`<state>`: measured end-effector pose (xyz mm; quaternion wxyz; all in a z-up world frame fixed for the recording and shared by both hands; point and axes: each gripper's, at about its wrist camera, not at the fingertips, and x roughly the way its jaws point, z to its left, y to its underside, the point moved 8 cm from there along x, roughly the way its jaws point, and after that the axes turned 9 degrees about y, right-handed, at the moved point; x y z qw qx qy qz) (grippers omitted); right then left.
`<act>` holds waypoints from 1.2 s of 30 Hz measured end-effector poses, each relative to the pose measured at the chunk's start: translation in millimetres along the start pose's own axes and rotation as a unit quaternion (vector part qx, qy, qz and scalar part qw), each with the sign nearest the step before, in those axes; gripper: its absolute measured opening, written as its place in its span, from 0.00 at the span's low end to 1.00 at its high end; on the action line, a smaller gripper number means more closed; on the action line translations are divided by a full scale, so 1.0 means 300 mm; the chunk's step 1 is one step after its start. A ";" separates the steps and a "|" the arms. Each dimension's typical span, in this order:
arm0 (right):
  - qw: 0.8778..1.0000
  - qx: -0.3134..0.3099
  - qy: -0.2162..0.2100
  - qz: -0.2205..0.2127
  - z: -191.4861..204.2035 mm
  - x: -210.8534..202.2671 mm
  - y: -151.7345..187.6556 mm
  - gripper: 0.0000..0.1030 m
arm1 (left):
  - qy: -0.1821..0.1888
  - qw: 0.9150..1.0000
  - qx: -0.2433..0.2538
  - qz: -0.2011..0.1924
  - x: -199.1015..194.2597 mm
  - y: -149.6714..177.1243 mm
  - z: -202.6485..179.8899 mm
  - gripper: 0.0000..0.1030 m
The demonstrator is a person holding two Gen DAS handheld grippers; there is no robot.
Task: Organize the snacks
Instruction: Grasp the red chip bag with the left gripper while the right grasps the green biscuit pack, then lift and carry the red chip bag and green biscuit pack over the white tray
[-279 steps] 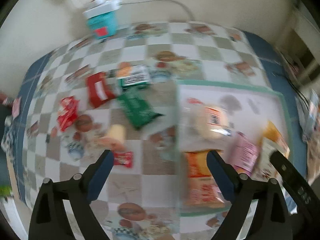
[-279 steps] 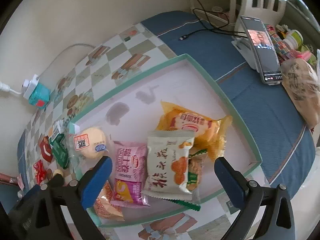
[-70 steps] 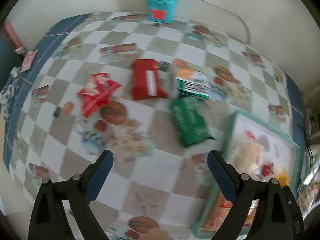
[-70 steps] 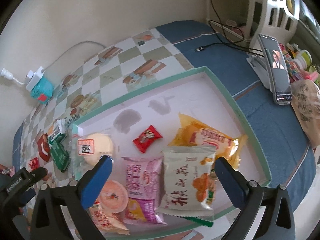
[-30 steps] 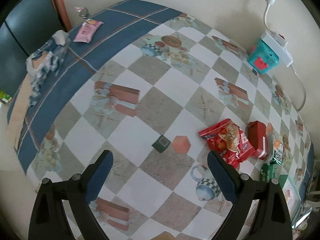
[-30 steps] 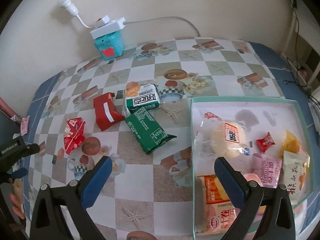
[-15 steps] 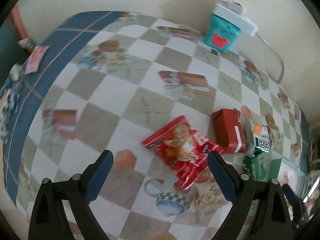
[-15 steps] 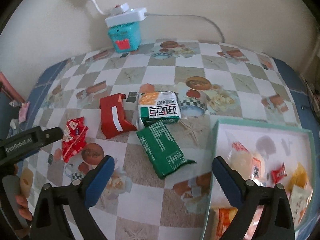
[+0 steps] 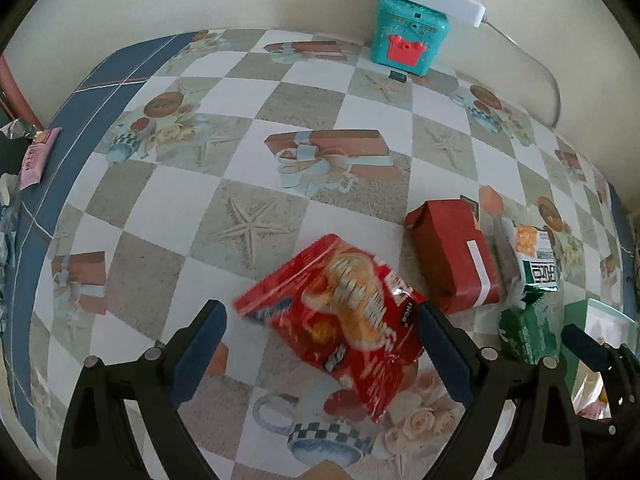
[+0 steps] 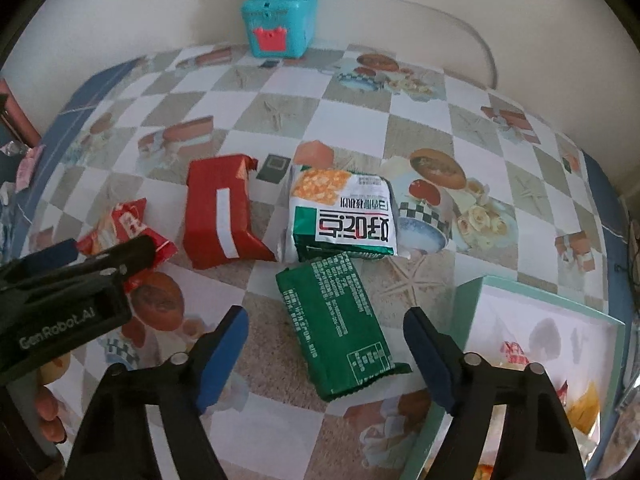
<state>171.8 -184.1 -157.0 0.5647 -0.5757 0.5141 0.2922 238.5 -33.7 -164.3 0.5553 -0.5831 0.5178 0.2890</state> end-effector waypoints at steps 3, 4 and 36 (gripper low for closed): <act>1.000 -0.004 0.001 0.006 0.003 0.019 0.005 0.68 | -0.002 1.000 0.003 0.000 0.011 0.003 0.002 0.93; 1.000 -0.003 -0.001 0.008 0.005 0.023 0.006 0.62 | -0.002 1.000 0.003 0.000 0.013 0.003 0.004 0.92; 0.990 0.122 -0.066 0.012 -0.025 -0.158 0.258 0.42 | 0.003 0.999 -0.049 0.019 -0.193 0.157 -0.050 0.44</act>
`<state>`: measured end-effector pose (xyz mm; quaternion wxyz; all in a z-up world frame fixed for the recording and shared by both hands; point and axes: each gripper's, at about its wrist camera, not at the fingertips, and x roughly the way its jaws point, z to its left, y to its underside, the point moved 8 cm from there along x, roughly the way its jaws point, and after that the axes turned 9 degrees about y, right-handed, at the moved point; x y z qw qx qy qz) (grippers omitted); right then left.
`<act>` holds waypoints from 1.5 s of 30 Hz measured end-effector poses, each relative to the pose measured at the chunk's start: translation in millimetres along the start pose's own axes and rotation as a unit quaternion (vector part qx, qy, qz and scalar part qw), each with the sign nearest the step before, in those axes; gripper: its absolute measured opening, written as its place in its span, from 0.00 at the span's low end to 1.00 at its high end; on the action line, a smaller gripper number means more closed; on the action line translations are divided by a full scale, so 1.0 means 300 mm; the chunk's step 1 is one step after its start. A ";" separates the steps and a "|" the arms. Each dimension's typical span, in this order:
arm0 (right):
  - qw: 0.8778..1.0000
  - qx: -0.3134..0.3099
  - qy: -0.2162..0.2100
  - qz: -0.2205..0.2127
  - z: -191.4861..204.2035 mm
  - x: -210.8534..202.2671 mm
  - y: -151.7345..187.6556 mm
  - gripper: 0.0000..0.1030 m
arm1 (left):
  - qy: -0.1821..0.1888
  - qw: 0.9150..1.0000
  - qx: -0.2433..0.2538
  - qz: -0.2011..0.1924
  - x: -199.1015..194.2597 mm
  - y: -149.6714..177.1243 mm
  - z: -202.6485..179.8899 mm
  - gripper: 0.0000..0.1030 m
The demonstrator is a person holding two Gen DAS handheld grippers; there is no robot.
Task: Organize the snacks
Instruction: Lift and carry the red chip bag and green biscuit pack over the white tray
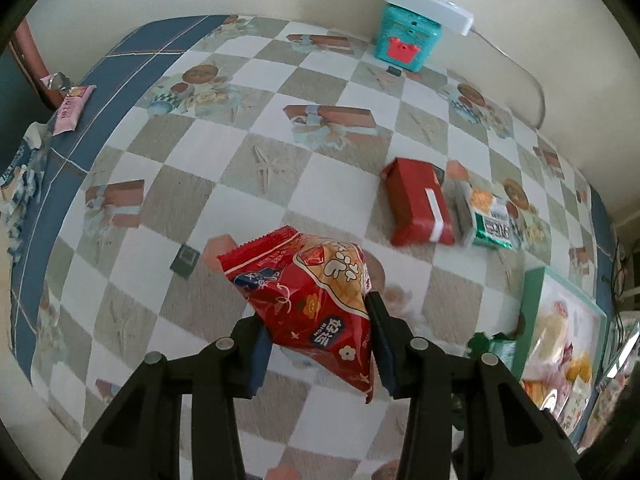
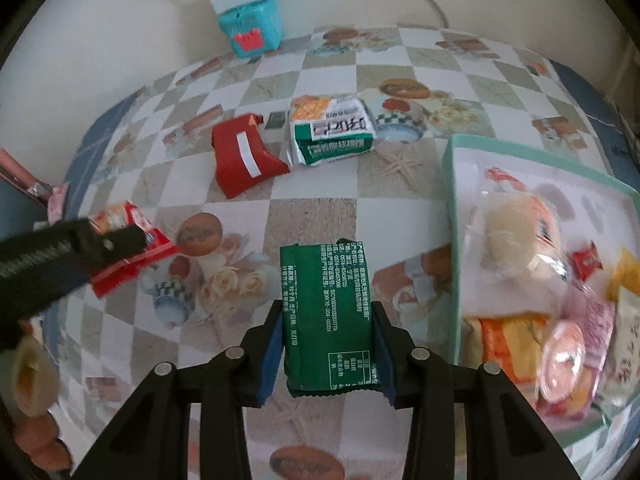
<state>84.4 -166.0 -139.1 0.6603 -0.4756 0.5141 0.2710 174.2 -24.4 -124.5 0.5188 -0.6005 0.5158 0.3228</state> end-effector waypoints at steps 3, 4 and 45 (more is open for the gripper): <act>1.000 0.012 0.003 -0.018 -0.022 -0.057 -0.008 0.42 | 0.002 1.000 0.001 -0.005 -0.032 0.022 -0.029 0.44; 1.000 0.017 0.002 -0.024 -0.033 -0.075 -0.014 0.42 | 0.005 1.000 0.002 -0.007 -0.043 0.027 -0.041 0.44; 0.954 0.271 0.085 -0.101 -0.977 -0.228 -0.068 0.42 | 0.075 0.981 0.167 -0.059 -0.071 0.175 -0.810 0.45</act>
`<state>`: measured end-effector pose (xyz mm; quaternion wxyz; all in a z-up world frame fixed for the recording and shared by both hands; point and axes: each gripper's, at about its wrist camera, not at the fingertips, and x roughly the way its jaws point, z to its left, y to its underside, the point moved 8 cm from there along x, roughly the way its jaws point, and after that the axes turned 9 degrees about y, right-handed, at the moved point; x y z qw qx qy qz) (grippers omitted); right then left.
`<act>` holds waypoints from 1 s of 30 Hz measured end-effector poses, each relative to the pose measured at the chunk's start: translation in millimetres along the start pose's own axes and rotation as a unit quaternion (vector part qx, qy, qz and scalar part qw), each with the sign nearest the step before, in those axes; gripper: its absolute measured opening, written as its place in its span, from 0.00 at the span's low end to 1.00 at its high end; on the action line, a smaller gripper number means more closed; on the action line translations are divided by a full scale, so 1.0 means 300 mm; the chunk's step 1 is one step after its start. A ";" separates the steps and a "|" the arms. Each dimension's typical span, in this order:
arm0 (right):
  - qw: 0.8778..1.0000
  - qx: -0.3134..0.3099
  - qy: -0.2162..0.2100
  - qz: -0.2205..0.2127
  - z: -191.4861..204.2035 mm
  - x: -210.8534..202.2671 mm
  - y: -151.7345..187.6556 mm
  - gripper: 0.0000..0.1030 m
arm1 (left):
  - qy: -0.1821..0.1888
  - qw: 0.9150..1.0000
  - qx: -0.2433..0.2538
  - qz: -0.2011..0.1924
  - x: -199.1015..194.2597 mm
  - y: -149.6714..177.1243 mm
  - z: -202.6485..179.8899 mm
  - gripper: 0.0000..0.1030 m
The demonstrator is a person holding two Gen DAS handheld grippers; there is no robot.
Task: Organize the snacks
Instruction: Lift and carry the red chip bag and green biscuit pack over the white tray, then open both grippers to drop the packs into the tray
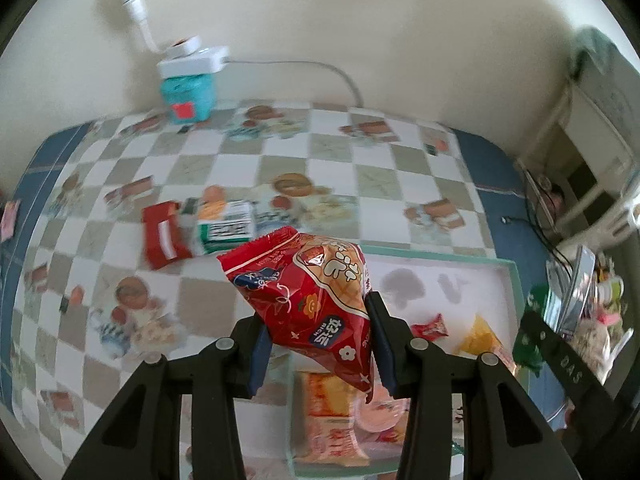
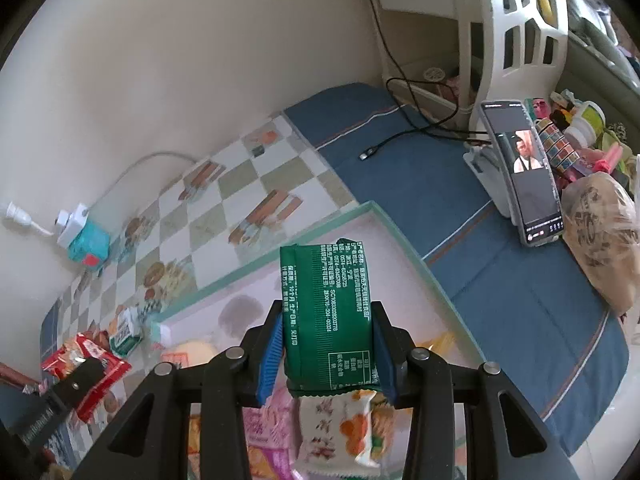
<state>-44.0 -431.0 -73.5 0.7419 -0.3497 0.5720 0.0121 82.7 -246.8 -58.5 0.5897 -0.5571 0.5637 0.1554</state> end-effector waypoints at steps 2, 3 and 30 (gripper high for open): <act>1.000 0.004 0.001 -0.007 -0.014 0.010 -0.015 0.42 | 0.003 1.000 0.013 0.003 0.021 0.007 -0.032 0.45; 1.000 0.006 0.001 -0.013 -0.020 0.015 -0.024 0.42 | 0.005 1.000 0.021 0.006 0.038 0.012 -0.051 0.45; 0.999 -0.026 0.009 -0.017 0.007 0.167 -0.010 0.42 | 0.014 0.994 0.110 0.007 0.186 0.074 -0.205 0.46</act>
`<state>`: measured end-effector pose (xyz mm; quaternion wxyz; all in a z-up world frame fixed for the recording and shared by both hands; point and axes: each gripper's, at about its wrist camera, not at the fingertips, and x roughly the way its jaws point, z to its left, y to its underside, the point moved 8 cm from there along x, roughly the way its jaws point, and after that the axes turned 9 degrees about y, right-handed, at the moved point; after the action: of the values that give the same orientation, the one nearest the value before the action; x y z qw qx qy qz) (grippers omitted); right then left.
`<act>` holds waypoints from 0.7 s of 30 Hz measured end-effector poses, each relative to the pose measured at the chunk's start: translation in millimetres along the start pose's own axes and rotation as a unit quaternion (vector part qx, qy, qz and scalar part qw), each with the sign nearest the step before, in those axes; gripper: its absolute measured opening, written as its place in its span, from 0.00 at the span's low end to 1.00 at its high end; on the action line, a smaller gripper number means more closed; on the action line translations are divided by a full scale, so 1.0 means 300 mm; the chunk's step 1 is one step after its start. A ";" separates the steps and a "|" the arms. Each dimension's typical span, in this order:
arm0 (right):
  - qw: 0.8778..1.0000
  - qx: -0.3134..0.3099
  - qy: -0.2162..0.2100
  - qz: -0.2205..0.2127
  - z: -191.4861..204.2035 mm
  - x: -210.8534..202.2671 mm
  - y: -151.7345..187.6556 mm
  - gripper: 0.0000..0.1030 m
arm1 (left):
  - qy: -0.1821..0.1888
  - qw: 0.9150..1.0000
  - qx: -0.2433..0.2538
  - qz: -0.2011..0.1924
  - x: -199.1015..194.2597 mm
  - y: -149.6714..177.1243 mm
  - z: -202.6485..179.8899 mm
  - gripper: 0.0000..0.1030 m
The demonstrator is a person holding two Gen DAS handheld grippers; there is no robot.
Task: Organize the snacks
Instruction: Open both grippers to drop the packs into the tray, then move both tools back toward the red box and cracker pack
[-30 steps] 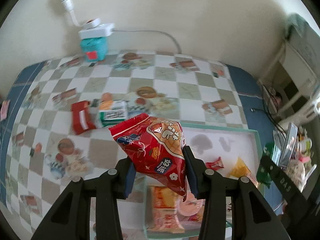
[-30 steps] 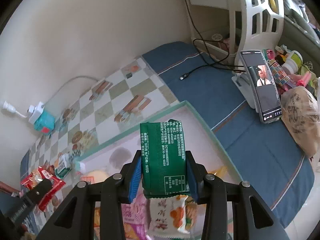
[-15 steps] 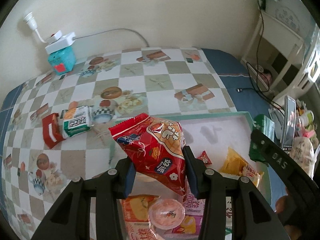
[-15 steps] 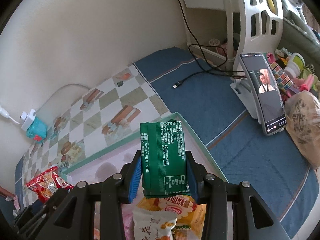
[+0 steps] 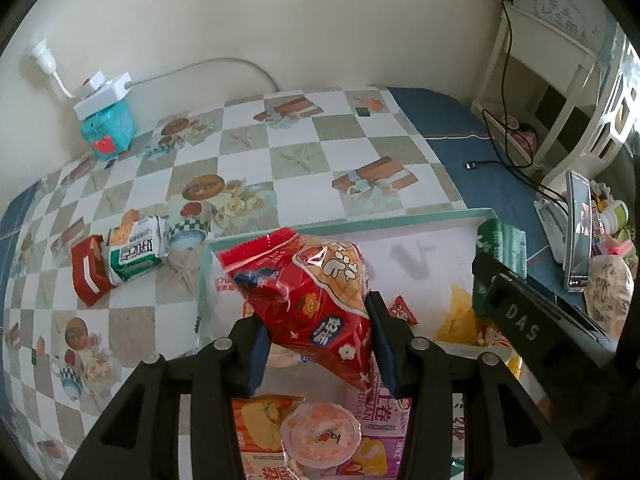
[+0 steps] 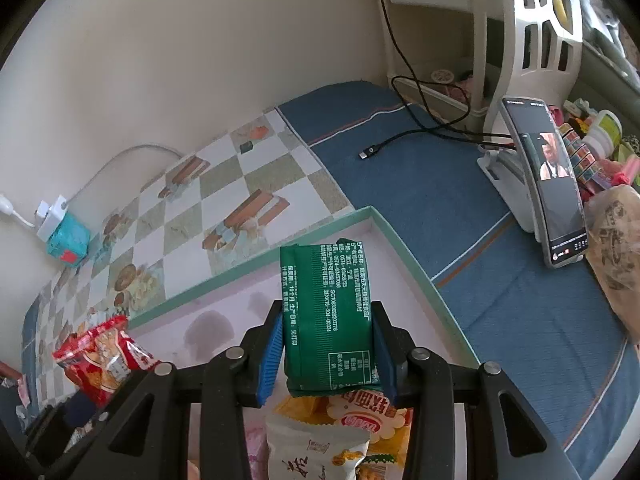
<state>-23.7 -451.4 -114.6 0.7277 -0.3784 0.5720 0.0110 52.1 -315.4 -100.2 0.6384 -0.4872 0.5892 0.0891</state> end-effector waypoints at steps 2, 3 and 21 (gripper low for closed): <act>1.000 -0.001 0.003 0.002 0.000 0.007 0.003 0.43 | -0.003 1.000 0.002 0.000 -0.001 -0.001 0.003 0.49; 1.000 -0.002 0.003 0.004 -0.001 0.009 0.004 0.47 | -0.003 1.000 0.000 0.002 -0.001 -0.001 0.007 0.56; 0.999 -0.027 0.020 0.011 0.015 -0.016 -0.002 1.00 | -0.075 0.990 -0.118 0.011 -0.054 -0.012 0.271 0.98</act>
<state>-21.6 -447.3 -110.1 0.7056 -0.3913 0.5901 0.0270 104.0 -250.7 -98.3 0.6179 -0.5446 0.5302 0.2012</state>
